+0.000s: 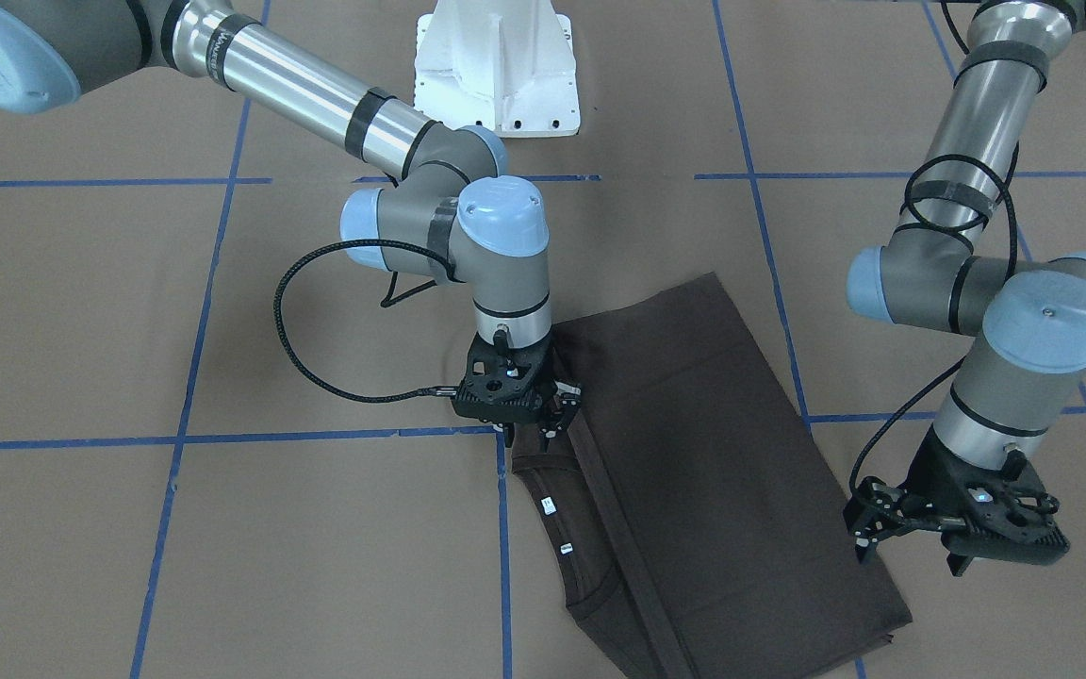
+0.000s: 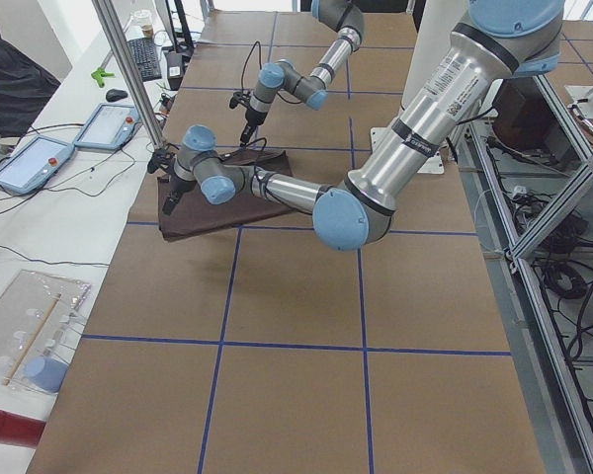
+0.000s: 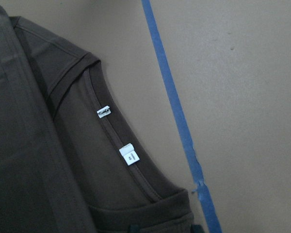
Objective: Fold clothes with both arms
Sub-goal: 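Grasp the shirt near the collar with the right gripper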
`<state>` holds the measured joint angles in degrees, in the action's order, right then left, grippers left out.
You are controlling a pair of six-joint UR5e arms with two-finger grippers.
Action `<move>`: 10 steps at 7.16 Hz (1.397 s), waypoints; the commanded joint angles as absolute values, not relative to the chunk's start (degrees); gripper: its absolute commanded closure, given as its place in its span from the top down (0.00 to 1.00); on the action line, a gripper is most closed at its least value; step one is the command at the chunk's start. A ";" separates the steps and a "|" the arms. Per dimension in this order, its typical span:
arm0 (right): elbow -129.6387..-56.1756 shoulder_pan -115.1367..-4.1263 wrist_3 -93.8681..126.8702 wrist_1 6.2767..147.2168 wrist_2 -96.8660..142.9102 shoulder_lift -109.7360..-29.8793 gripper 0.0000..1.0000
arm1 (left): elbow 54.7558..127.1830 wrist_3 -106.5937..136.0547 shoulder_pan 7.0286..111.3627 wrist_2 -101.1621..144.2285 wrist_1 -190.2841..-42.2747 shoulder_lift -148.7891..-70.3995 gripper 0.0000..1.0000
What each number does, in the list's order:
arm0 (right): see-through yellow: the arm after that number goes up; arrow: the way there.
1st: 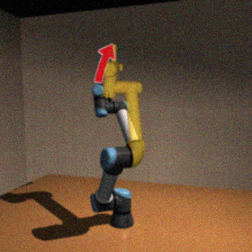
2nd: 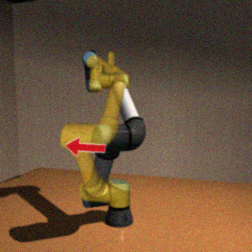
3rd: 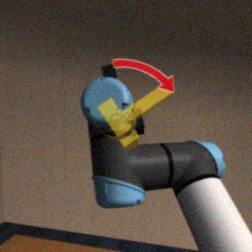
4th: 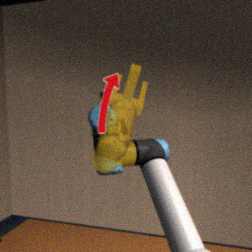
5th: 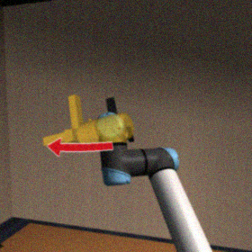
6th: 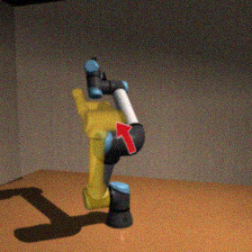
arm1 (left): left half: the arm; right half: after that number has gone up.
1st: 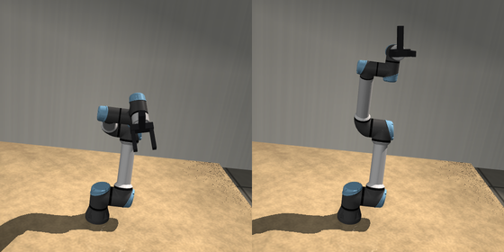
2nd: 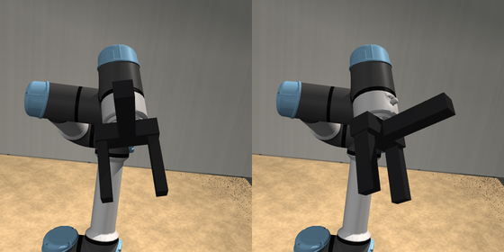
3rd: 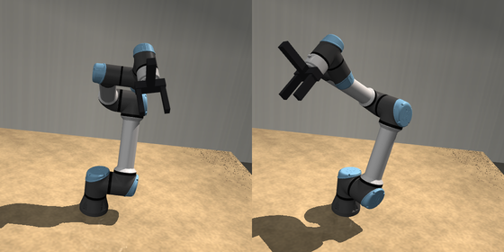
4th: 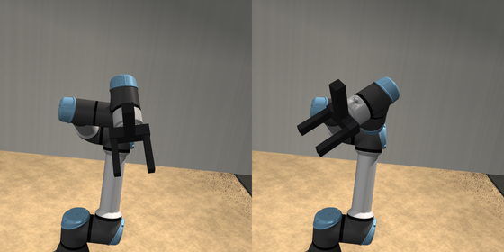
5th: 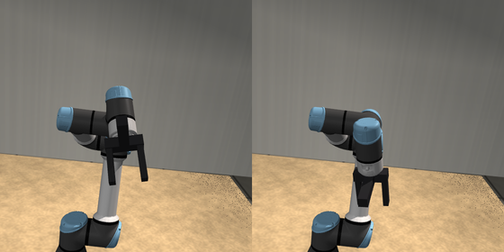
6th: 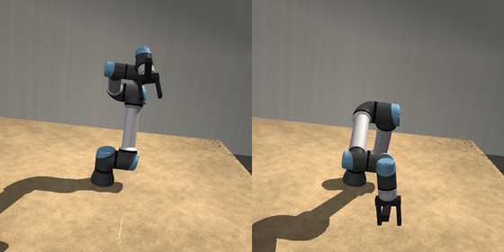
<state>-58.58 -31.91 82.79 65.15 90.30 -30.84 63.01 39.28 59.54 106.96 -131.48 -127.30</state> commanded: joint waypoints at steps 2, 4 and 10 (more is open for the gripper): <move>-57.31 -30.24 82.18 65.48 88.42 -30.85 0.40 | 63.02 39.29 59.41 106.96 -131.48 -127.27 1.00; -57.22 -29.88 80.96 65.65 88.16 -31.03 0.39 | 63.02 39.37 59.33 106.96 -131.48 -127.18 1.00; -57.39 -29.53 77.96 66.97 87.98 -31.11 0.40 | 63.02 39.37 59.33 106.88 -131.92 -126.39 1.00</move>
